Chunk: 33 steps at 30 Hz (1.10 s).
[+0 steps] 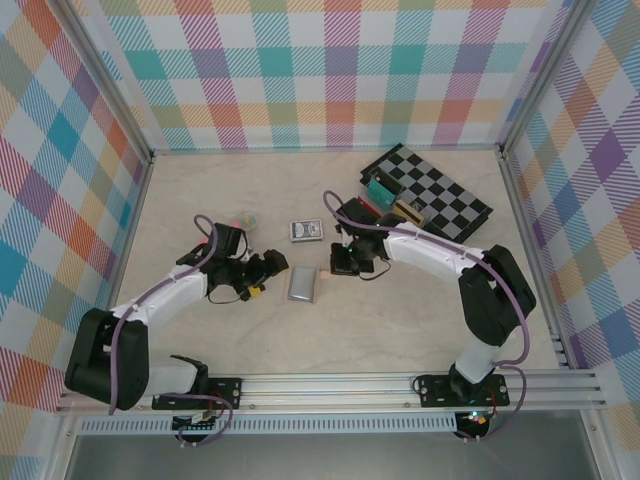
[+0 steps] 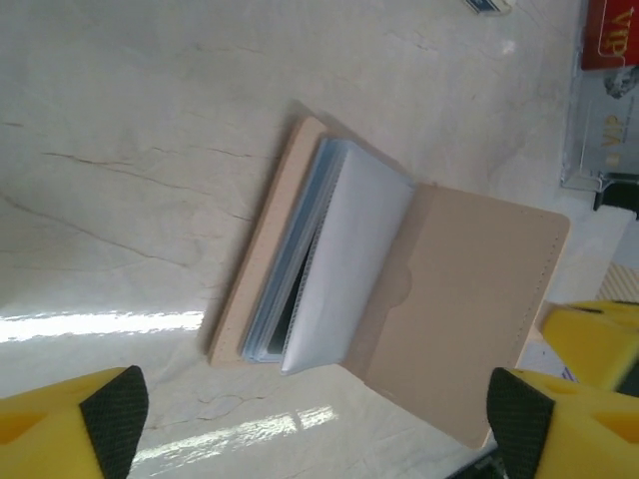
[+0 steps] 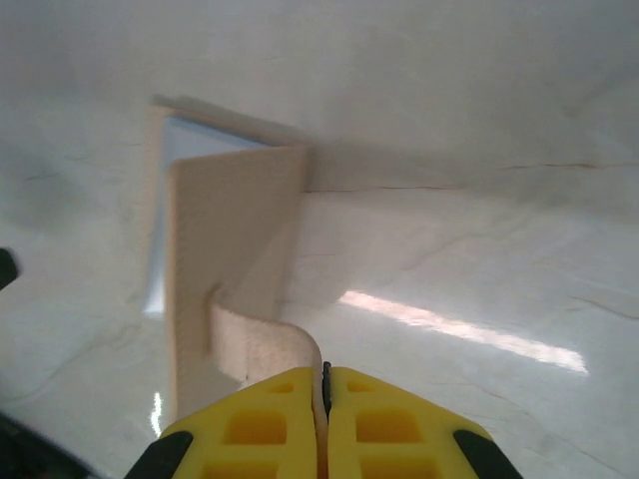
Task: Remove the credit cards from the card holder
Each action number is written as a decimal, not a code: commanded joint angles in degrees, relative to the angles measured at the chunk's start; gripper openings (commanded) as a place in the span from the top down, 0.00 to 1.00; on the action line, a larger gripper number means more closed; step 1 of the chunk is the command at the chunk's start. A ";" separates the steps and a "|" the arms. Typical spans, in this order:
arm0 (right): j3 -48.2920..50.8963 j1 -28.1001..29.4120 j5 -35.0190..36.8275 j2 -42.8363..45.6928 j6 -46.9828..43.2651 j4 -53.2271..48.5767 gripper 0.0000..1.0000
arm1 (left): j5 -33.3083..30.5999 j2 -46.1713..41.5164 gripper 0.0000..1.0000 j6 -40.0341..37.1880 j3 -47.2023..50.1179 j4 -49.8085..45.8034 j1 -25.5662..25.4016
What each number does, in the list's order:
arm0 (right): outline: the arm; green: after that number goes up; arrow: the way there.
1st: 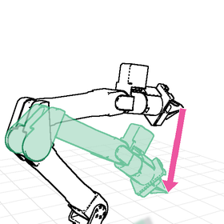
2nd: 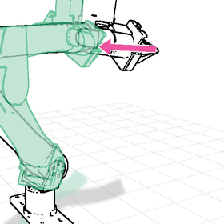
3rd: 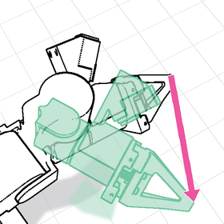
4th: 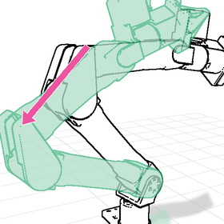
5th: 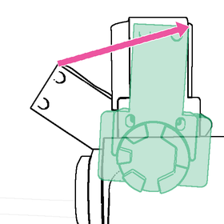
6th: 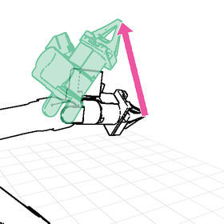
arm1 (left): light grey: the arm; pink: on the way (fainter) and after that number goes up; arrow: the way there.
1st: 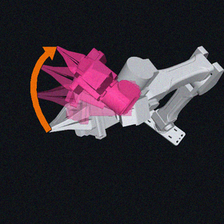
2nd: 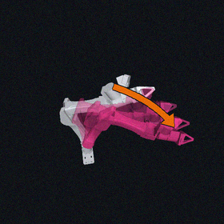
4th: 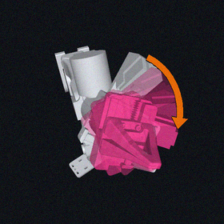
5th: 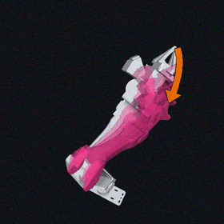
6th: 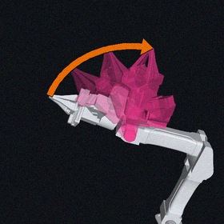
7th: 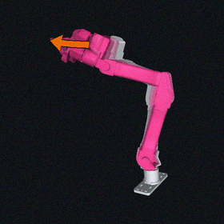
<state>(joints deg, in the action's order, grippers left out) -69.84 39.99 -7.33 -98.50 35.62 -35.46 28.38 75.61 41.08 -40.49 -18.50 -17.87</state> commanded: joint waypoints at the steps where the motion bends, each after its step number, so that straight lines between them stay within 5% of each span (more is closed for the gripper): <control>1: 1.35 -1.77 5.02 0.95 0.88 -2.77 0.93 | 4.92 3.25 0.17 -0.40 -2.80 2.07 -0.90; 9: 1.92 -3.74 5.74 -2.91 -0.08 -2.74 0.93 | 9.85 10.79 0.45 0.83 -5.73 7.17 -3.21; 33: 2.60 -3.95 2.35 -7.94 1.38 0.39 0.94 | 10.68 16.74 0.40 2.03 -4.59 8.72 -6.74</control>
<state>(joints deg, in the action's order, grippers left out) -68.18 36.34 -3.75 -106.32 36.23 -35.62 38.11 91.90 42.83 -44.40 -9.45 -23.77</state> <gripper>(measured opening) 0.065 0.603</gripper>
